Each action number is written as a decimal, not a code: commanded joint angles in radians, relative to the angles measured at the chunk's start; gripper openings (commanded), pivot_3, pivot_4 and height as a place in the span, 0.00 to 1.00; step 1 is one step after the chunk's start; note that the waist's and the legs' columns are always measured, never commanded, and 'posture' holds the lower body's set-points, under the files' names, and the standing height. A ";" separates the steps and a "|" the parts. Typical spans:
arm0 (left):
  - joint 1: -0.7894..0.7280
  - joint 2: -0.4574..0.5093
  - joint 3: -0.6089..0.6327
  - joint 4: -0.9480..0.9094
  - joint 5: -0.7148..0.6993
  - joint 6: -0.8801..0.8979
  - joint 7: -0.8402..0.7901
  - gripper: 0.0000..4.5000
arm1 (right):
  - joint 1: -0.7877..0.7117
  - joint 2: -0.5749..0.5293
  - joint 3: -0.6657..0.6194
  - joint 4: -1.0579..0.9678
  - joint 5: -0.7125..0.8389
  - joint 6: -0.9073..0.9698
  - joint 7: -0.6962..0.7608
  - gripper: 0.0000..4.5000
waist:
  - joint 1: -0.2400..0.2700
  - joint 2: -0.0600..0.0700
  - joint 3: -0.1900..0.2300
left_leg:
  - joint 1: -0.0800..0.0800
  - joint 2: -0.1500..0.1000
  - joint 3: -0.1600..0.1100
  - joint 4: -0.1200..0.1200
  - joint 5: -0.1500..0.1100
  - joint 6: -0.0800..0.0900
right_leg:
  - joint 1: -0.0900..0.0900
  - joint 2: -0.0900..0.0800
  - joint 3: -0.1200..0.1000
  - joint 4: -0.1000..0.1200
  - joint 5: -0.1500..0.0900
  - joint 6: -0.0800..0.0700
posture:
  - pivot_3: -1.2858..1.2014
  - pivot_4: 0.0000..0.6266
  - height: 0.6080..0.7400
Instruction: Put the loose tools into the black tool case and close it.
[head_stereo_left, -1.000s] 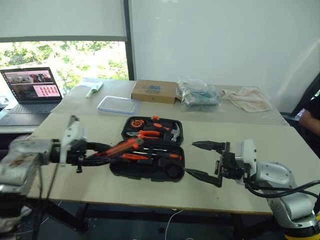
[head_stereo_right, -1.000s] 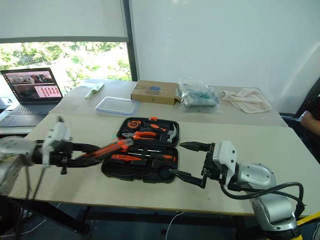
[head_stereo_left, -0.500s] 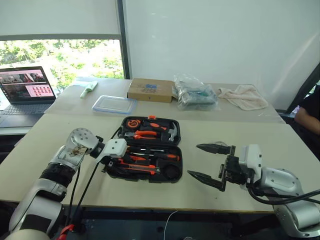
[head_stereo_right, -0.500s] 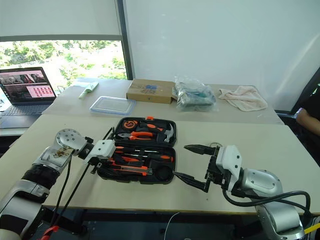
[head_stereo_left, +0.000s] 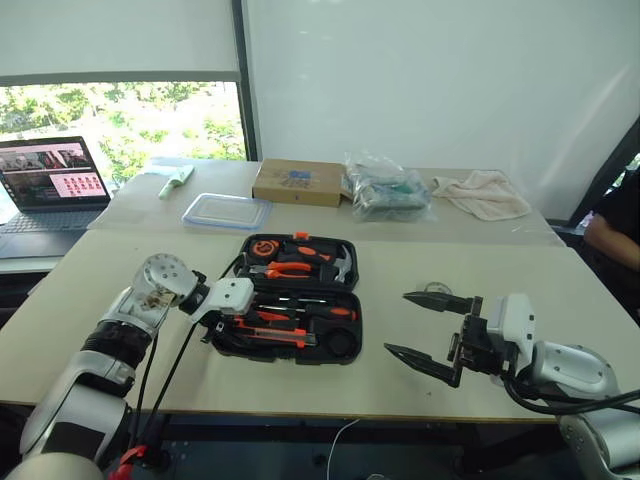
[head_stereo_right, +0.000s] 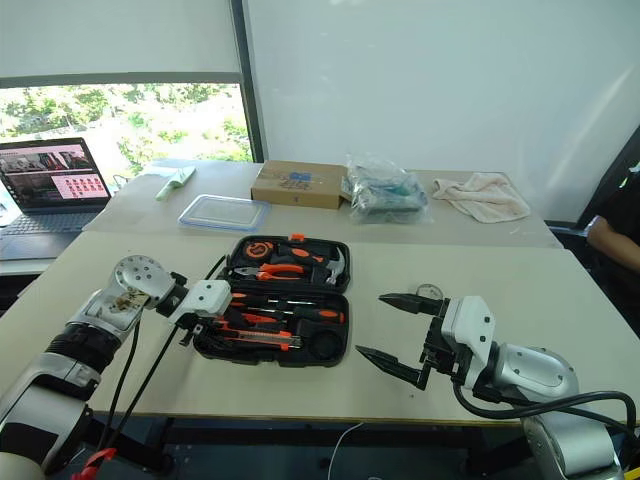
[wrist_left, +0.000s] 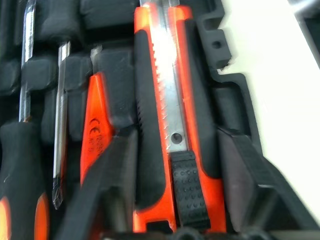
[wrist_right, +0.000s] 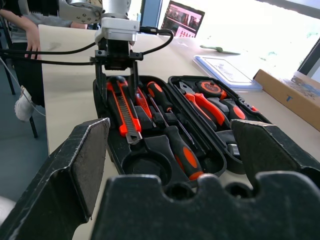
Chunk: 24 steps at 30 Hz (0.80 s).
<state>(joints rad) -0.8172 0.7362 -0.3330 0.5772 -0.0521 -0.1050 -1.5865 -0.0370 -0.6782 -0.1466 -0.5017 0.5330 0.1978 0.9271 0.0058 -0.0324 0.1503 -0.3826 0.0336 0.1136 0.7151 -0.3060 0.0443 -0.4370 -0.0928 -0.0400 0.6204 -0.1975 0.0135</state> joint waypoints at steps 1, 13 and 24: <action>0.024 -0.024 0.043 -0.033 -0.056 0.017 -0.009 0.90 | -0.015 -0.011 -0.035 -0.016 0.014 -0.020 0.004 1.00 | 0.002 0.000 0.000 | 0.000 0.000 0.000 0.000 0.000 0.000 | 0.000 0.000 0.000 0.001 0.000 0.000 | 0.52 0.24 1.00; 0.010 -0.015 0.125 -0.055 -0.178 0.007 -0.010 0.83 | -0.036 -0.002 -0.022 0.018 -0.004 -0.038 0.014 1.00 | 0.005 0.000 0.000 | -0.004 0.000 0.000 0.003 0.000 0.000 | -0.003 0.000 0.000 0.001 0.000 0.000 | 0.52 0.24 1.00; 0.057 -0.071 0.117 0.033 -0.116 -0.138 -0.011 0.00 | -0.026 0.002 -0.022 0.015 -0.010 -0.041 0.006 1.00 | 0.006 0.000 0.000 | -0.005 0.000 0.000 0.006 0.000 0.000 | -0.003 0.000 -0.001 0.002 0.000 0.000 | 0.52 0.24 1.00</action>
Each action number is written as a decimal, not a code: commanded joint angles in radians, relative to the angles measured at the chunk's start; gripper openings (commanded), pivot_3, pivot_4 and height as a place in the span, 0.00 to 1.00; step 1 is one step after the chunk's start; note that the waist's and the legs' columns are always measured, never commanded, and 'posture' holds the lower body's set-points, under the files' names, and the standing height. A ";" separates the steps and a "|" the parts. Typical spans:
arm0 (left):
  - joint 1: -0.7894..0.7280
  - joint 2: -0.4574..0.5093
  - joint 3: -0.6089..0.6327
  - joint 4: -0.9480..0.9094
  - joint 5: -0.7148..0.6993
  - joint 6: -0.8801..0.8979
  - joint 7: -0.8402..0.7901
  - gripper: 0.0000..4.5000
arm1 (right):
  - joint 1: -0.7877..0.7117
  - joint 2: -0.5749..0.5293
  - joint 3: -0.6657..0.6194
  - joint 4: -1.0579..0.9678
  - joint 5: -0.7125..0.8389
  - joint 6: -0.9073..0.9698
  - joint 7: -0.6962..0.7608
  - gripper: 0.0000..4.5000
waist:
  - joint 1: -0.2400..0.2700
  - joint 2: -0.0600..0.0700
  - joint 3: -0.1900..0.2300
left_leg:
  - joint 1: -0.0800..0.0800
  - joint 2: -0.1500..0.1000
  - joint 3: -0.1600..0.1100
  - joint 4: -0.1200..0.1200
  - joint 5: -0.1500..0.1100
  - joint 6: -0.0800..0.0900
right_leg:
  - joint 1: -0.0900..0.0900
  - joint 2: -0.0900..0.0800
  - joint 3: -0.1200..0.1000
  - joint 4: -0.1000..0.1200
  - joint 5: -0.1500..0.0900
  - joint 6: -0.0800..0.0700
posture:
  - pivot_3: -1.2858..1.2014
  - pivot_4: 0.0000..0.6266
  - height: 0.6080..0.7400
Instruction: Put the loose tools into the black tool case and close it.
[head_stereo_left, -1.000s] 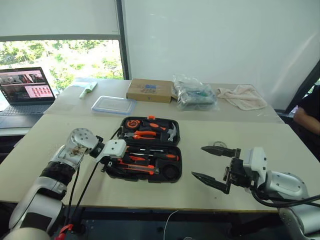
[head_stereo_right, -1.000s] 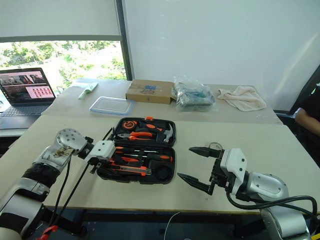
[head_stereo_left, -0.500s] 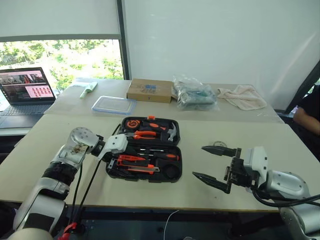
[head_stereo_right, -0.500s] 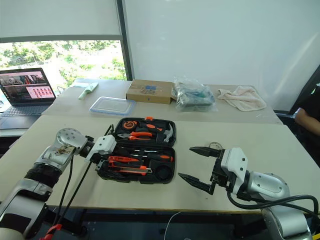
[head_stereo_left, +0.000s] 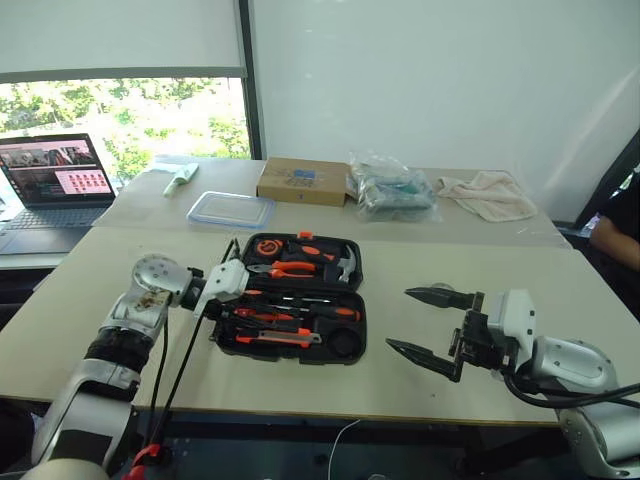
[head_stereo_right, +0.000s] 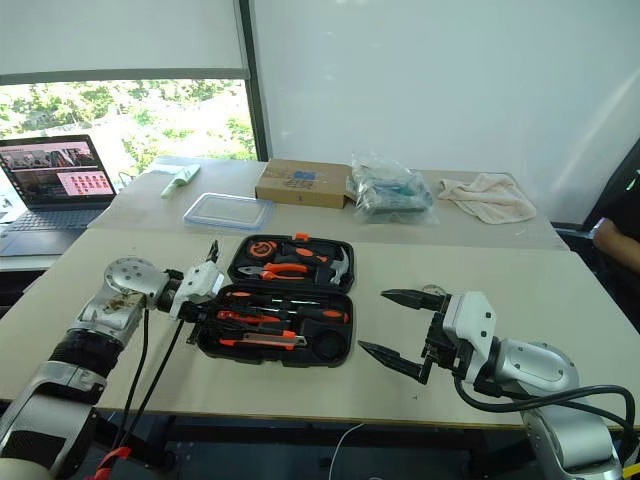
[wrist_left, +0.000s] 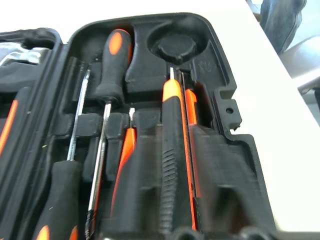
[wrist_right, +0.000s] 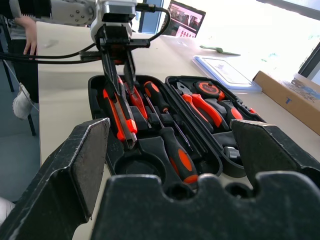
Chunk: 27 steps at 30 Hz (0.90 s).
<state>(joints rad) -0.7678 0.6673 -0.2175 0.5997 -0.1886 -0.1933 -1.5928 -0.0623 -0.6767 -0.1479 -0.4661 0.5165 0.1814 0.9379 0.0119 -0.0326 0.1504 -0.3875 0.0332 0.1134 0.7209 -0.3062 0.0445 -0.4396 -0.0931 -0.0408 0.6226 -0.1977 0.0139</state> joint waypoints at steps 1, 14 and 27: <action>0.009 -0.006 -0.004 0.024 0.044 -0.069 0.017 0.00 | 0.003 0.000 -0.023 -0.024 0.007 -0.024 -0.005 1.00 | 0.000 0.000 0.000 | 0.000 0.000 0.000 0.000 0.000 0.000 | 0.000 0.000 0.000 0.000 0.000 0.000 | 0.52 0.24 1.00; 0.057 -0.029 -0.062 0.059 0.157 -0.112 0.075 0.00 | 0.049 -0.002 -0.043 -0.066 0.015 -0.015 -0.022 1.00 | 0.000 0.001 -0.001 | 0.004 0.000 0.000 0.000 -0.001 0.001 | 0.003 -0.001 0.000 0.002 0.000 0.000 | 0.52 0.24 1.00; 0.123 -0.042 -0.110 -0.107 0.303 -0.008 0.292 0.00 | 0.053 0.004 -0.041 -0.059 0.002 -0.025 -0.039 1.00 | 0.004 0.010 -0.012 | 0.019 0.001 0.000 -0.003 -0.002 0.003 | 0.018 -0.004 0.001 -0.001 -0.007 0.006 | 0.52 0.24 1.00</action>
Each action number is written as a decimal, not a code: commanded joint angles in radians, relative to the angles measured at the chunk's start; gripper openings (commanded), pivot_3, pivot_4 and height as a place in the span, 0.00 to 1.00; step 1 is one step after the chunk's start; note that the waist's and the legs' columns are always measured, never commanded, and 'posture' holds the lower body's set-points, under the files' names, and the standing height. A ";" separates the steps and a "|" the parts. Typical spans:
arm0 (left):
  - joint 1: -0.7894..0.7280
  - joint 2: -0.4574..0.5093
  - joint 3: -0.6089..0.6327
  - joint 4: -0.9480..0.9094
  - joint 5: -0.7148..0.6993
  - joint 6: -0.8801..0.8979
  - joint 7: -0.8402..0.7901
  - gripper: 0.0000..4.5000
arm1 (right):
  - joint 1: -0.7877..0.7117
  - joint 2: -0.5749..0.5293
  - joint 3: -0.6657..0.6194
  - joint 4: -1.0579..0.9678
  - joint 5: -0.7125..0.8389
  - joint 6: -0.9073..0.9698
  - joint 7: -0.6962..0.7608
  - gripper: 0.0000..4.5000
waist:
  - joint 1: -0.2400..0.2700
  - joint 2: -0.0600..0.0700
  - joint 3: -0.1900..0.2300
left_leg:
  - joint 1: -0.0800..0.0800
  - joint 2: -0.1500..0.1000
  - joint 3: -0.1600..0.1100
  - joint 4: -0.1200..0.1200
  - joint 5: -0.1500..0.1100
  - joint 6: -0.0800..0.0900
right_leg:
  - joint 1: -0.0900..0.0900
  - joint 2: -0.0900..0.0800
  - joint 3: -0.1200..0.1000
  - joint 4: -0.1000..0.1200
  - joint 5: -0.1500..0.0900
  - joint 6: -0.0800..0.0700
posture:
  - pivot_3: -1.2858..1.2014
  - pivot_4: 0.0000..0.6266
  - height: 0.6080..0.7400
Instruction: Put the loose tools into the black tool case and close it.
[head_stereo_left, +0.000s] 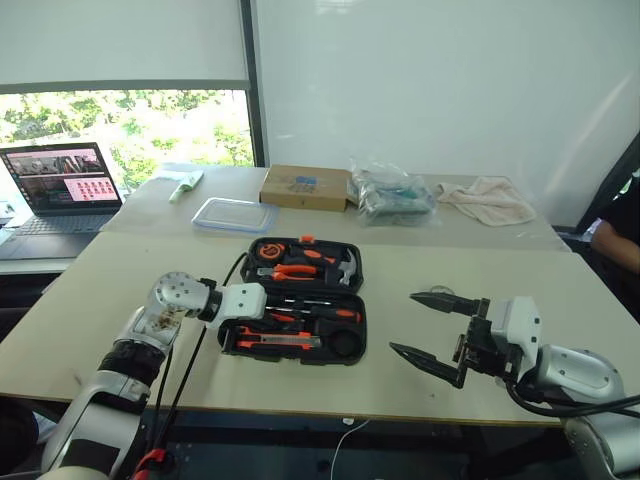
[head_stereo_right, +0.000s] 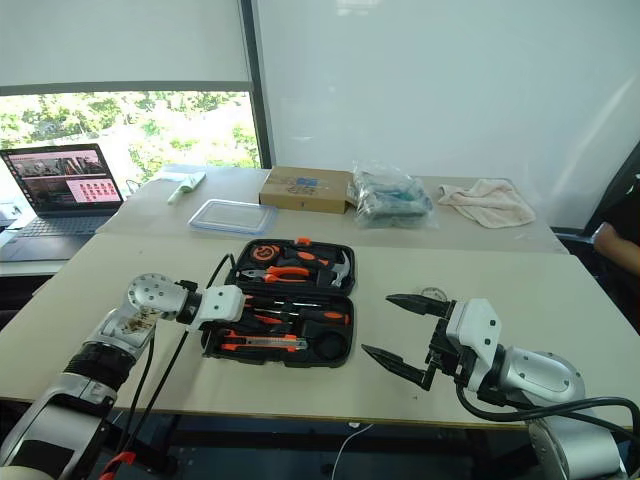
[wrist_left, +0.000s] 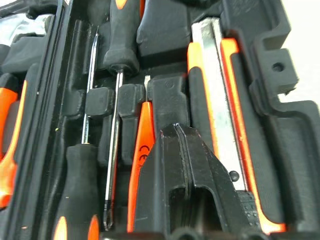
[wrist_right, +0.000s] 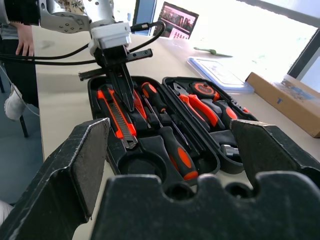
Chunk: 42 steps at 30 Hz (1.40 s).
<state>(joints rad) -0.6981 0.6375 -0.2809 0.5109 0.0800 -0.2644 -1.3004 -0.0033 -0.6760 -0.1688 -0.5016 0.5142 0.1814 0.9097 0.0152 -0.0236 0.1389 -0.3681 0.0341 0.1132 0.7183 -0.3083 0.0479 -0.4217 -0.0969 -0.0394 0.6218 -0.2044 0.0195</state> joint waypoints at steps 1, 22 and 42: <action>0.062 -0.015 -0.038 -0.041 0.012 0.076 -0.006 0.00 | -0.006 0.005 -0.020 -0.023 0.003 -0.026 -0.012 1.00 | 0.000 0.001 -0.001 | 0.000 0.000 0.000 0.000 0.000 0.000 | 0.000 0.000 0.000 0.001 0.000 0.000 | 0.52 0.24 1.00; 0.100 -0.004 0.134 -0.133 -0.283 0.181 -0.146 0.00 | 0.028 0.003 -0.044 -0.031 0.009 -0.030 -0.011 1.00 | -0.004 0.000 0.001 | -0.011 -0.002 0.000 -0.002 -0.001 0.003 | -0.006 0.000 -0.002 -0.009 0.005 0.000 | 0.52 0.24 1.00; 0.174 0.020 0.025 -0.116 -0.169 0.437 -0.091 0.00 | 0.063 -0.011 -0.069 -0.053 0.021 -0.017 -0.014 1.00 | -0.003 0.006 -0.004 | -0.001 0.000 -0.001 -0.002 0.000 0.002 | 0.001 0.001 0.001 -0.007 0.001 0.000 | 0.52 0.24 1.00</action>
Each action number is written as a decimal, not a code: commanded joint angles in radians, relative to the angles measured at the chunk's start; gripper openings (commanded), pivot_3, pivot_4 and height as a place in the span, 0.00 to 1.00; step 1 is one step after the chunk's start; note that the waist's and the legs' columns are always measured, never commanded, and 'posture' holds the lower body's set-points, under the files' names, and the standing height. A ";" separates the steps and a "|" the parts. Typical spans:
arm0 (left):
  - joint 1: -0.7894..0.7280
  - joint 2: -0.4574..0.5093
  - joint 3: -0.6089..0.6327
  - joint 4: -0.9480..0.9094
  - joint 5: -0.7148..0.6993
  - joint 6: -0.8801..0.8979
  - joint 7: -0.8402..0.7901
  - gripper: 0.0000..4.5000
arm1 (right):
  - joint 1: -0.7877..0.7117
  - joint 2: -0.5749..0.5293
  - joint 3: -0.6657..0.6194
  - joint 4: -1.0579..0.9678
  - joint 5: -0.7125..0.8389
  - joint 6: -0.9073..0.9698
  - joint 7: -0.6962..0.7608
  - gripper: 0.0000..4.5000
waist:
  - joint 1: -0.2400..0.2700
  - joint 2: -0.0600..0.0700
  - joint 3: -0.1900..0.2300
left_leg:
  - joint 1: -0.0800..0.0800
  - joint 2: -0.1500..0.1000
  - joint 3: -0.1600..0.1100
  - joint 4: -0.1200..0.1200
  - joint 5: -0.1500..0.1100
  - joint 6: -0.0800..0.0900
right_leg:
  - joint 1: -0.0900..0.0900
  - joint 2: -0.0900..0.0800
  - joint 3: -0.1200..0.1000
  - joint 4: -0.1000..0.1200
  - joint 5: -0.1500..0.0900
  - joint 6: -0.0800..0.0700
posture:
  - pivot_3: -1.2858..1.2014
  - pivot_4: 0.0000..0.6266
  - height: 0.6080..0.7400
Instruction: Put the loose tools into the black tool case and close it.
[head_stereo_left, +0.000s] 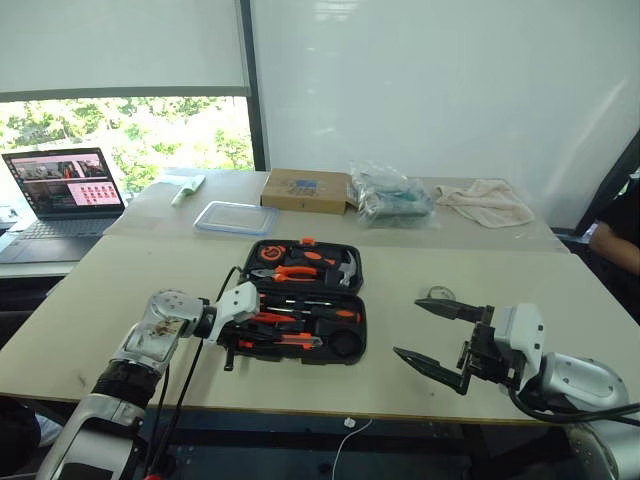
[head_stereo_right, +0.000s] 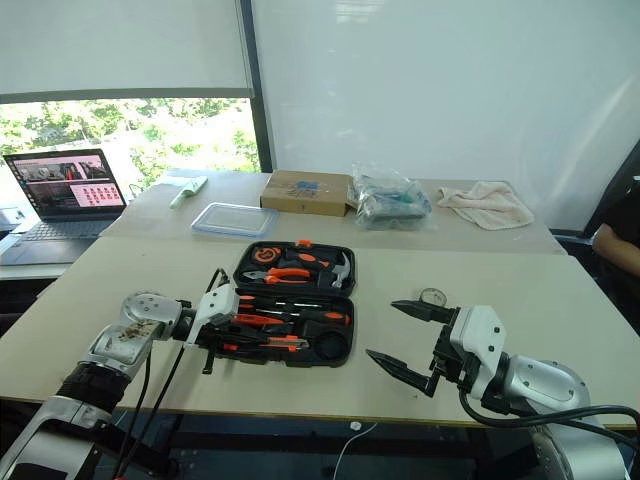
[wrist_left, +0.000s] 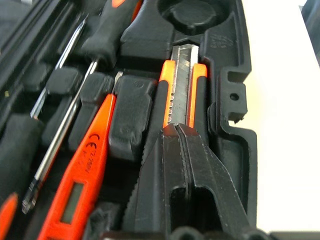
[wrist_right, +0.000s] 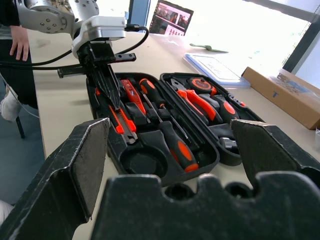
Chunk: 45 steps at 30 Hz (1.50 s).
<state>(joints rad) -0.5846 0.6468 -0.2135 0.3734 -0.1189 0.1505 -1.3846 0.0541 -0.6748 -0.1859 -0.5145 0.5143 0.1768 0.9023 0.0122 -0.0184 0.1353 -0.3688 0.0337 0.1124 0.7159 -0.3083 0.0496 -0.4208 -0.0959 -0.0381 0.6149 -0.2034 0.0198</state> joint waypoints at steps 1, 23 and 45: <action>0.066 0.004 -0.013 0.019 0.003 0.000 -0.007 0.00 | 0.019 -0.014 -0.067 -0.045 0.024 -0.011 -0.009 1.00 | 0.000 0.002 -0.001 | 0.000 0.000 0.000 0.000 0.000 0.000 | 0.000 0.000 0.000 0.000 0.000 0.000 | 0.52 0.24 1.00; 0.408 0.178 0.492 -0.179 -0.436 -0.045 -0.048 0.98 | 0.076 -0.198 -0.257 0.037 0.086 0.486 -0.216 1.00 | -0.001 0.000 0.004 | -0.005 0.000 0.002 -0.003 -0.002 0.001 | -0.007 -0.009 -0.002 -0.004 0.001 -0.004 | 0.52 0.24 1.00; 0.335 0.057 0.397 -0.344 -0.437 0.037 0.115 1.00 | -1.003 -0.098 0.590 0.932 -0.361 0.758 -0.124 0.67 | -0.014 0.000 0.008 | -0.039 -0.003 0.004 -0.003 0.006 -0.008 | -0.036 -0.002 -0.007 -0.005 0.011 0.000 | 0.52 0.24 1.00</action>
<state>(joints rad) -0.2533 0.6990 0.1739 0.0656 -0.5484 0.1879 -1.2754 -0.9177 -0.7667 0.4154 0.3973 0.1937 0.9612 0.7591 -0.0018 -0.0183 0.1432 -0.4076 0.0303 0.1163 0.7128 -0.3026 0.0411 -0.4568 -0.0981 -0.0452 0.6102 -0.1926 0.0200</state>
